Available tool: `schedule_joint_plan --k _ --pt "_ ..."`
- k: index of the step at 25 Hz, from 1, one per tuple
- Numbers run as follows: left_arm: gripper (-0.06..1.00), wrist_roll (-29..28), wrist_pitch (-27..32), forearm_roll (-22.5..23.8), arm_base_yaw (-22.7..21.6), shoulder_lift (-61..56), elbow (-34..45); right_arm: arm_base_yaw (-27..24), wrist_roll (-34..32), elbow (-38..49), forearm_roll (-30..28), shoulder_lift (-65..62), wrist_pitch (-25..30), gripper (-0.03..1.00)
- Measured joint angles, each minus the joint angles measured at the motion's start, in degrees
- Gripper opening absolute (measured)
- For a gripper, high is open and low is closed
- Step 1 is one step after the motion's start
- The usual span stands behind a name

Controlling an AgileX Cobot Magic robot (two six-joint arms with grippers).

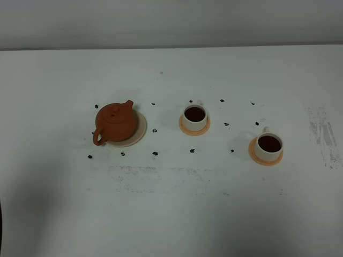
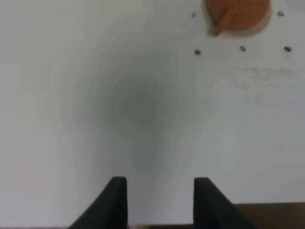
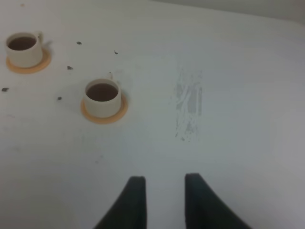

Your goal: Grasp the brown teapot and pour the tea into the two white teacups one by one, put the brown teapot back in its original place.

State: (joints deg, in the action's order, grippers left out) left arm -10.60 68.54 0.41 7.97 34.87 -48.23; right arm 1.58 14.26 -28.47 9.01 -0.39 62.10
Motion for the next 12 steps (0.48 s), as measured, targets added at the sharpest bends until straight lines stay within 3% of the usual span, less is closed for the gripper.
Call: schedule_joint_plan --k 3,6,12 --pt "0.36 1.88 -0.24 -1.06 -5.68 -7.17 6.13 0.0 0.0 0.0 0.0 0.0 0.0 0.22" --pt "0.36 3.36 -2.57 -1.05 -8.56 -13.53 12.05 0.0 0.0 0.0 0.0 0.0 0.0 0.22" --pt "0.36 4.07 -7.95 1.45 -9.1 -24.06 20.53 0.0 0.0 0.0 0.0 0.0 0.0 0.22"
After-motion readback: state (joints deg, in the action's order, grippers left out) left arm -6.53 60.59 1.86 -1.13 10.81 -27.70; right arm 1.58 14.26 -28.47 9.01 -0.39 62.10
